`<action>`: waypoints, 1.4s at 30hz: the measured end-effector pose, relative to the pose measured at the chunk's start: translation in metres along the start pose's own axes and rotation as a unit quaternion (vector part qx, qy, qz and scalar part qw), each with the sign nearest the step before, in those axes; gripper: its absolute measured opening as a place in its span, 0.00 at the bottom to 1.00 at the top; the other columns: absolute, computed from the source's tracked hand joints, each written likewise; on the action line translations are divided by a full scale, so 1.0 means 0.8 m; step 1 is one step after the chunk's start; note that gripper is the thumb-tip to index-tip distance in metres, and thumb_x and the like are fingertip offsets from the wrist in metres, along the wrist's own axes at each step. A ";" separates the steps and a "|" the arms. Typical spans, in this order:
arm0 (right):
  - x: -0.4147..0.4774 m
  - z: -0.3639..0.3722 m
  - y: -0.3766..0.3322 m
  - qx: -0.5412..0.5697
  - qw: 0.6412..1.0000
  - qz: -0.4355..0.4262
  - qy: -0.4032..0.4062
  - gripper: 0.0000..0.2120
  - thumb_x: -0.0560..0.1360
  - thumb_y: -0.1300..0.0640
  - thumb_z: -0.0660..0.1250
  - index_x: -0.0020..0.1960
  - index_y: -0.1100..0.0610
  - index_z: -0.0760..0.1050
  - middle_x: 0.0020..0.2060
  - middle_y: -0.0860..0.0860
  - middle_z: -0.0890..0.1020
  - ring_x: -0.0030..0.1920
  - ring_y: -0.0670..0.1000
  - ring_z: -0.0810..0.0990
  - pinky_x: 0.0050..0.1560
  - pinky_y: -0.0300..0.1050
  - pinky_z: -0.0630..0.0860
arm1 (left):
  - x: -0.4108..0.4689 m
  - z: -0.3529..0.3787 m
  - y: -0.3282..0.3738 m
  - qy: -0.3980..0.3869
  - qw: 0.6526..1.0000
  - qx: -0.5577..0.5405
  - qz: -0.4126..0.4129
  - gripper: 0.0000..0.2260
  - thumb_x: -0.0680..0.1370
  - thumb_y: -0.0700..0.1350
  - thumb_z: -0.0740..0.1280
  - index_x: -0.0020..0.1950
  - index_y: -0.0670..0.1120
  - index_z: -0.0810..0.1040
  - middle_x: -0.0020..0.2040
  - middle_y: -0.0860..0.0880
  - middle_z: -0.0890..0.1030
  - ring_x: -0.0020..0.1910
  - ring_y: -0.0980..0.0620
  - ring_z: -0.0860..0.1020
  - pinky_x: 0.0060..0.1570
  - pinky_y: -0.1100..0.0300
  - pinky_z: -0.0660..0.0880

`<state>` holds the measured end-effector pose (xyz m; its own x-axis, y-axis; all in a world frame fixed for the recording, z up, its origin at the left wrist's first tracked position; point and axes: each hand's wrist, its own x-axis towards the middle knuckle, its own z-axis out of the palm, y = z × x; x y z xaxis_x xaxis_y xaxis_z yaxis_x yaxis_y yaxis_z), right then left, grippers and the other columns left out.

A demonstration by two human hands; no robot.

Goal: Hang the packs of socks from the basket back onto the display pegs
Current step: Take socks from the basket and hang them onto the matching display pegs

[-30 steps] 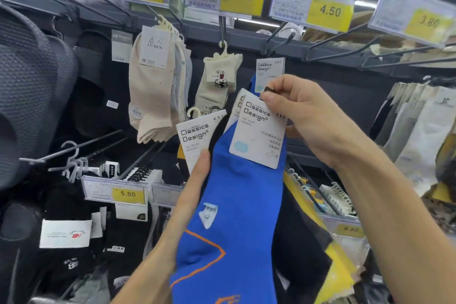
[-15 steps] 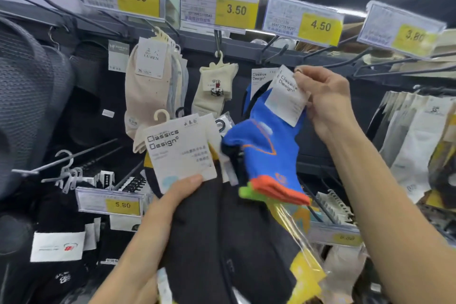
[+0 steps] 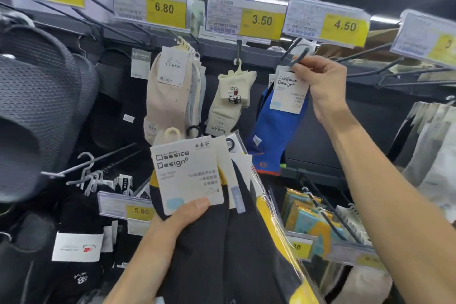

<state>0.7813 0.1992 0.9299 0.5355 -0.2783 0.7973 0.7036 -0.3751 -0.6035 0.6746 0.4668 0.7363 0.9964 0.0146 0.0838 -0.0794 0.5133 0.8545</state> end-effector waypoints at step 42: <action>-0.244 0.014 -0.091 -0.171 0.972 -0.056 -0.153 0.20 0.63 0.37 0.75 0.51 0.41 0.73 0.43 0.43 0.79 0.40 0.43 0.78 0.39 0.30 0.73 | -0.028 0.010 -0.009 -0.155 0.988 0.018 0.014 0.29 0.66 0.47 0.80 0.66 0.53 0.78 0.56 0.52 0.86 0.53 0.52 0.85 0.48 0.60 0.82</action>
<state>0.6311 0.2911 0.8183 0.6146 0.0376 0.7879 0.5972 -0.6748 -0.4336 0.6522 0.4561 0.7326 0.9367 -0.2390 0.2557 -0.1126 0.4860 0.8667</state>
